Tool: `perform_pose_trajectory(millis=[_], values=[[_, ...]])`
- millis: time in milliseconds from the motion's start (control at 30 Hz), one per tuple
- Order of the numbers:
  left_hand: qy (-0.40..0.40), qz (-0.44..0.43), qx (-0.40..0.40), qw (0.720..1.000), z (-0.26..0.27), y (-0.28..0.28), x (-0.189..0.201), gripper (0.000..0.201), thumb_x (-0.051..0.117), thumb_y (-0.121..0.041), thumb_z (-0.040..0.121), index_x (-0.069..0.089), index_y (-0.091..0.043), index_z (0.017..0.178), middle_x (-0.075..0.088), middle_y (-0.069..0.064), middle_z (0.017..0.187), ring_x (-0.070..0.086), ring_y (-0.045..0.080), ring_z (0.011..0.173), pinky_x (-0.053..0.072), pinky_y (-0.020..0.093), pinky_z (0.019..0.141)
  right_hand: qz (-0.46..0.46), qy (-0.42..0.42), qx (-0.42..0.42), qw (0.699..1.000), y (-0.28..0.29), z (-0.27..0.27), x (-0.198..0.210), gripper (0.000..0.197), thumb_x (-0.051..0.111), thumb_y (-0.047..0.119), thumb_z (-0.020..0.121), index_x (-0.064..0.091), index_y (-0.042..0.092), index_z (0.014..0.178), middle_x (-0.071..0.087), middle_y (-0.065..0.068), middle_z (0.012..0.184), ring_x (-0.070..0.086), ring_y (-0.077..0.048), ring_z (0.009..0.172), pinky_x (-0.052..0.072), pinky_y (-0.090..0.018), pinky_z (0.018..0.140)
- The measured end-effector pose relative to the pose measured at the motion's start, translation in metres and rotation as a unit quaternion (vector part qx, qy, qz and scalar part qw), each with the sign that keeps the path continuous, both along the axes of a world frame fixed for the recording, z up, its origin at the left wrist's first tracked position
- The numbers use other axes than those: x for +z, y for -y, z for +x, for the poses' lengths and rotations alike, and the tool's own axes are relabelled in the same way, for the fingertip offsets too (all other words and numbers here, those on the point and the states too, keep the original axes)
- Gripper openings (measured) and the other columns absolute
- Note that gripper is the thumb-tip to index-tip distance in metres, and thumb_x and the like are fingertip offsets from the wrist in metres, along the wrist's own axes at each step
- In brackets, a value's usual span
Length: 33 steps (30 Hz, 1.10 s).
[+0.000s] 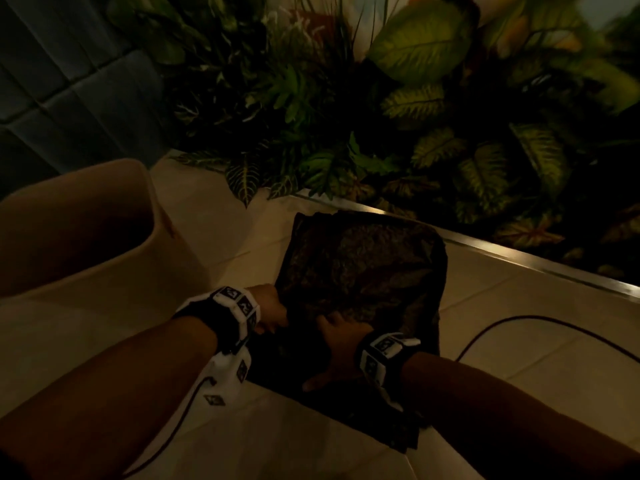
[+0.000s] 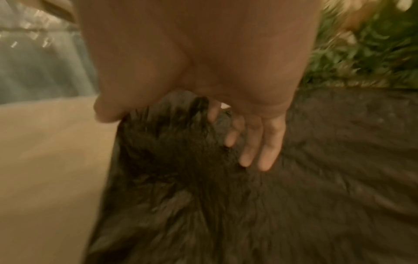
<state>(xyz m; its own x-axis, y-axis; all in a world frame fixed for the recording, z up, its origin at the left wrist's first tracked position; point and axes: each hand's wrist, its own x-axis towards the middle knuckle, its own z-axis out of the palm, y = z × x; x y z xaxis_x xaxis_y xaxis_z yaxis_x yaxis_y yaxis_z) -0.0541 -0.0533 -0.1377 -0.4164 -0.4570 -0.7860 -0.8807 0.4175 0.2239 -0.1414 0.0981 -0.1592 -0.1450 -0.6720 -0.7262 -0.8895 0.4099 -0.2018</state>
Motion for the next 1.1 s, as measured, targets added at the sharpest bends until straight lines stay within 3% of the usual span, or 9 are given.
perform_pose_trajectory(millis=[100, 167, 333, 467, 567, 700, 933, 1033, 1100], values=[[-0.075, -0.002, 0.027, 0.997, -0.002, 0.001, 0.027, 0.022, 0.056, -0.020, 0.090, 0.051, -0.014, 0.070, 0.054, 0.000, 0.066, 0.053, 0.011, 0.054, 0.045, 0.017, 0.047, -0.066, -0.011, -0.030, 0.997, 0.017, 0.000, 0.011, 0.109, 0.058, 0.076, 0.065, 0.008, 0.028, 0.149, 0.023, -0.009, 0.151, 0.033, -0.039, 0.135, 0.034, -0.052, 0.108], [-0.139, -0.014, 0.049, 0.989, 0.003, 0.001, 0.046, 0.021, 0.051, -0.021, 0.094, 0.054, -0.012, 0.076, 0.052, 0.000, 0.067, 0.051, 0.011, 0.056, 0.042, 0.015, 0.042, -0.133, 0.007, -0.022, 0.991, 0.030, -0.001, 0.028, 0.078, 0.057, 0.059, 0.079, 0.032, 0.020, 0.142, 0.044, -0.009, 0.139, 0.047, -0.035, 0.125, 0.042, -0.044, 0.103], [-0.285, -0.006, 0.109, 0.952, 0.037, 0.006, 0.086, 0.023, 0.050, -0.031, 0.095, 0.053, -0.019, 0.076, 0.052, 0.006, 0.073, 0.050, 0.016, 0.059, 0.041, 0.024, 0.050, -0.268, 0.079, -0.046, 0.959, 0.046, -0.003, 0.080, 0.019, 0.062, 0.035, 0.086, 0.057, 0.018, 0.090, 0.064, -0.005, 0.098, 0.060, -0.023, 0.093, 0.048, -0.031, 0.078], [-0.343, 0.091, 0.133, 0.925, 0.051, 0.012, 0.114, 0.010, 0.066, -0.021, 0.086, 0.061, -0.012, 0.086, 0.064, 0.007, 0.080, 0.064, 0.017, 0.064, 0.051, 0.028, 0.059, -0.347, 0.149, -0.136, 0.916, 0.046, -0.014, 0.097, 0.025, 0.075, 0.034, 0.077, 0.052, 0.026, 0.069, 0.055, 0.010, 0.070, 0.053, -0.009, 0.071, 0.039, -0.024, 0.068], [-0.351, 0.071, 0.092, 0.929, 0.058, 0.026, 0.133, 0.052, 0.082, -0.017, 0.069, 0.061, -0.001, 0.113, 0.071, 0.009, 0.092, 0.070, 0.025, 0.086, 0.056, 0.033, 0.079, -0.350, 0.249, -0.191, 0.883, 0.048, -0.018, 0.117, 0.031, 0.082, 0.030, 0.069, 0.053, 0.026, 0.060, 0.052, 0.012, 0.060, 0.050, -0.002, 0.059, 0.044, -0.023, 0.060], [-0.381, 0.028, 0.037, 0.923, 0.062, 0.036, 0.165, 0.043, 0.086, -0.025, 0.061, 0.072, -0.010, 0.099, 0.074, 0.014, 0.095, 0.070, 0.022, 0.091, 0.053, 0.034, 0.081, -0.364, 0.322, -0.220, 0.846, 0.052, -0.031, 0.156, 0.022, 0.074, 0.022, 0.079, 0.060, 0.020, 0.063, 0.058, 0.012, 0.051, 0.056, 0.004, 0.050, 0.047, -0.017, 0.045], [-0.435, -0.045, 0.077, 0.896, 0.068, 0.041, 0.180, 0.014, 0.070, -0.019, 0.082, 0.073, -0.005, 0.083, 0.063, 0.006, 0.063, 0.054, 0.007, 0.053, 0.041, 0.019, 0.053, -0.424, 0.392, -0.283, 0.766, 0.061, -0.036, 0.188, 0.021, 0.066, 0.020, 0.086, 0.055, 0.015, 0.068, 0.059, 0.002, 0.058, 0.065, -0.013, 0.055, 0.056, -0.032, 0.052], [-0.496, -0.026, 0.087, 0.864, 0.064, 0.040, 0.189, 0.011, 0.064, -0.003, 0.085, 0.071, -0.003, 0.094, 0.070, 0.002, 0.078, 0.063, 0.000, 0.069, 0.049, 0.017, 0.069, -0.452, 0.335, -0.216, 0.798, 0.068, -0.025, 0.195, 0.018, 0.066, 0.025, 0.086, 0.054, 0.021, 0.073, 0.058, -0.001, 0.074, 0.060, -0.016, 0.071, 0.052, -0.034, 0.061], [-0.528, -0.014, 0.103, 0.843, 0.064, 0.039, 0.198, 0.015, 0.064, -0.001, 0.084, 0.068, 0.006, 0.096, 0.070, 0.021, 0.095, 0.063, 0.016, 0.087, 0.049, 0.030, 0.083, -0.451, 0.332, -0.203, 0.803, 0.070, -0.015, 0.205, 0.018, 0.069, 0.030, 0.082, 0.055, 0.023, 0.091, 0.058, -0.004, 0.093, 0.058, -0.016, 0.077, 0.050, -0.034, 0.067]])
